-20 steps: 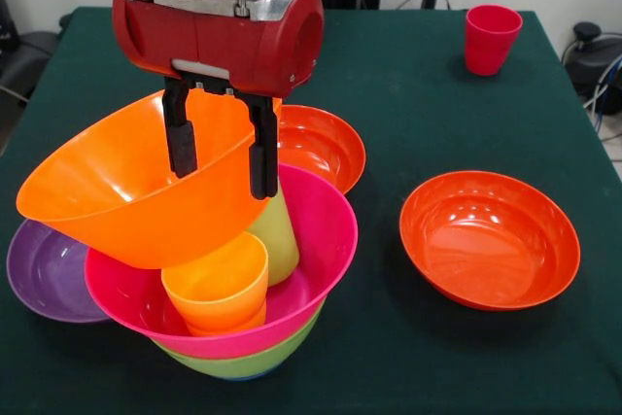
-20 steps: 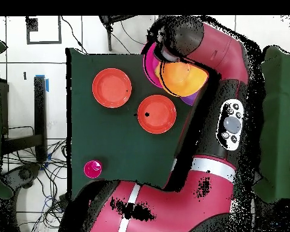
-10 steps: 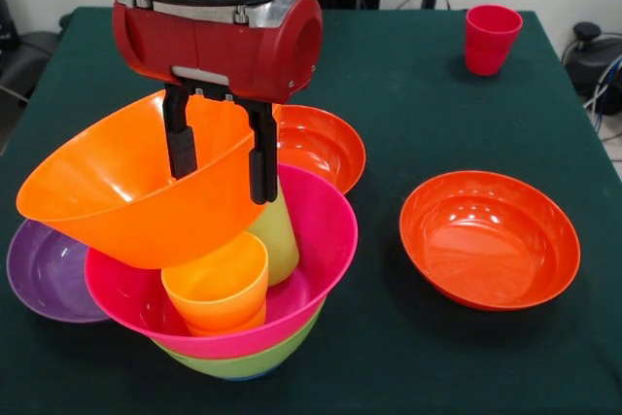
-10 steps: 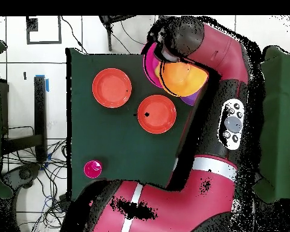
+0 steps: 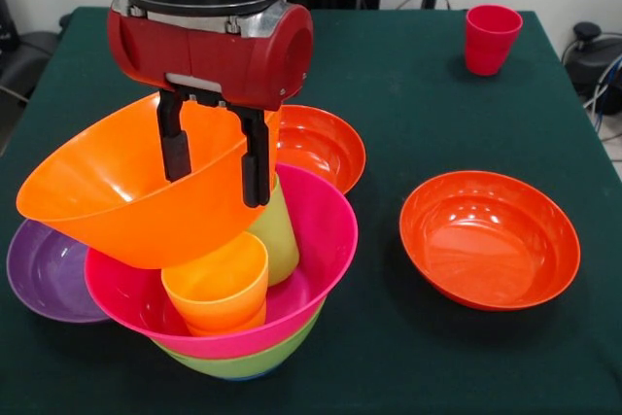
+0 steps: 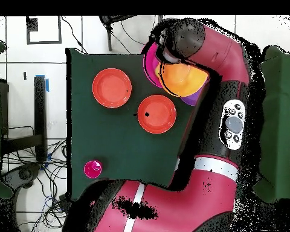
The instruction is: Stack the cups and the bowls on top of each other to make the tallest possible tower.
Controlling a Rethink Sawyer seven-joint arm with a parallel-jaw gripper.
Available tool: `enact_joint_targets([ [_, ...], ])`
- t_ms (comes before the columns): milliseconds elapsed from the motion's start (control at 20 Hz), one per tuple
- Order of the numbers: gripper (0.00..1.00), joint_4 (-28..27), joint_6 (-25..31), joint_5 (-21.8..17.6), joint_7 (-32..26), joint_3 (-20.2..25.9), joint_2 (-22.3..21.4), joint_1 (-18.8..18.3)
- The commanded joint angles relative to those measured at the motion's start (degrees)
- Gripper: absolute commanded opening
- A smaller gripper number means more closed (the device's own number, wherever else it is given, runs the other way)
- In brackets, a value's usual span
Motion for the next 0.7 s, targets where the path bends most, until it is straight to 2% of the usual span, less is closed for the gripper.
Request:
enact_joint_targets([
  [50,1.0,8.47,-2.62,-4.35,-6.63,7.66,0.63,0.19],
  [700,1.0,6.45,-1.18,-4.27,-4.51,7.77,1.17,1.17],
])
